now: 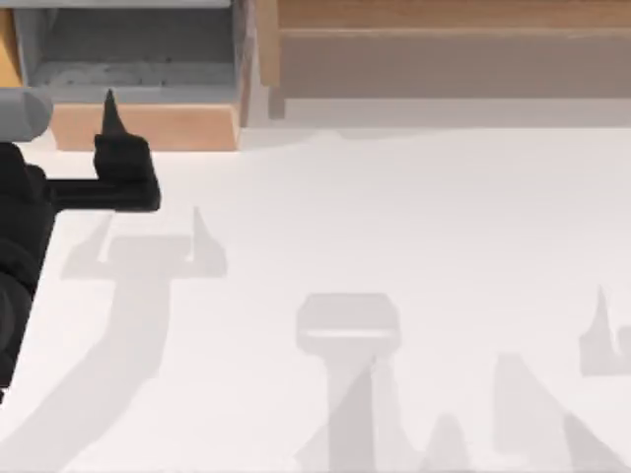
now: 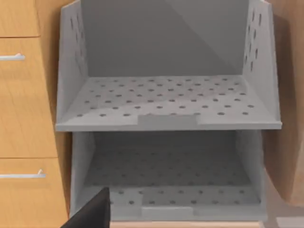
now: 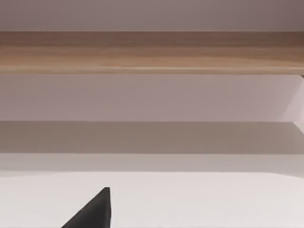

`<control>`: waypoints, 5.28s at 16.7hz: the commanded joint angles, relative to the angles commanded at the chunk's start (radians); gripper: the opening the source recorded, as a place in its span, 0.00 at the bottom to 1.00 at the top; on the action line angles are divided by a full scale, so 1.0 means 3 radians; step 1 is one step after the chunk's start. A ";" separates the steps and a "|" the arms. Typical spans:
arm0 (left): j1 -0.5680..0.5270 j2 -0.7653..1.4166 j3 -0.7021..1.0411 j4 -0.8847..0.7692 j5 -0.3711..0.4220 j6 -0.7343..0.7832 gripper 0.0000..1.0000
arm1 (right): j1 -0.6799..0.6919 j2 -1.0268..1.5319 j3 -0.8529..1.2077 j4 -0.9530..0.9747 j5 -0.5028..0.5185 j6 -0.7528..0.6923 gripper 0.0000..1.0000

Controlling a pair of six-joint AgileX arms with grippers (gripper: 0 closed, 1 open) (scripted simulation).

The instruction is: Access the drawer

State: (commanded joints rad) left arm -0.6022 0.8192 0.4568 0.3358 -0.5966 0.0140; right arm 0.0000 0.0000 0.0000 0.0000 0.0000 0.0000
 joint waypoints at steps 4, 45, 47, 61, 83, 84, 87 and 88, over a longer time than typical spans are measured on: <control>-0.0255 0.0253 0.0213 0.0162 -0.0253 0.0007 1.00 | 0.0000 0.0000 0.0000 0.0000 0.0000 0.0000 1.00; 0.3319 0.5049 0.2523 0.2597 0.3457 0.5232 1.00 | 0.0000 0.0000 0.0000 0.0000 0.0000 0.0000 1.00; 0.3319 0.5050 0.2526 0.2596 0.3457 0.5232 1.00 | 0.0000 0.0000 0.0000 0.0000 0.0000 0.0000 1.00; 0.3319 0.5050 0.2526 0.2596 0.3457 0.5232 0.02 | 0.0000 0.0000 0.0000 0.0000 0.0000 0.0000 1.00; 0.3567 0.4656 0.1597 0.3059 0.3688 0.5227 0.00 | 0.0000 0.0000 0.0000 0.0000 0.0000 0.0000 1.00; 0.3546 0.4675 0.1608 0.3050 0.3682 0.5228 0.00 | 0.0000 0.0000 0.0000 0.0000 0.0000 0.0000 1.00; 0.3623 0.4631 0.1479 0.3108 0.3697 0.5219 0.00 | 0.0000 0.0000 0.0000 0.0000 0.0000 0.0000 1.00; 0.3661 0.4590 0.1379 0.3158 0.3730 0.5217 0.00 | 0.0000 0.0000 0.0000 0.0000 0.0000 0.0000 1.00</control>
State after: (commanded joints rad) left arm 0.4961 2.1962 0.8705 1.2832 0.5224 1.5791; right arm 0.0000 0.0000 0.0000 0.0000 0.0000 0.0000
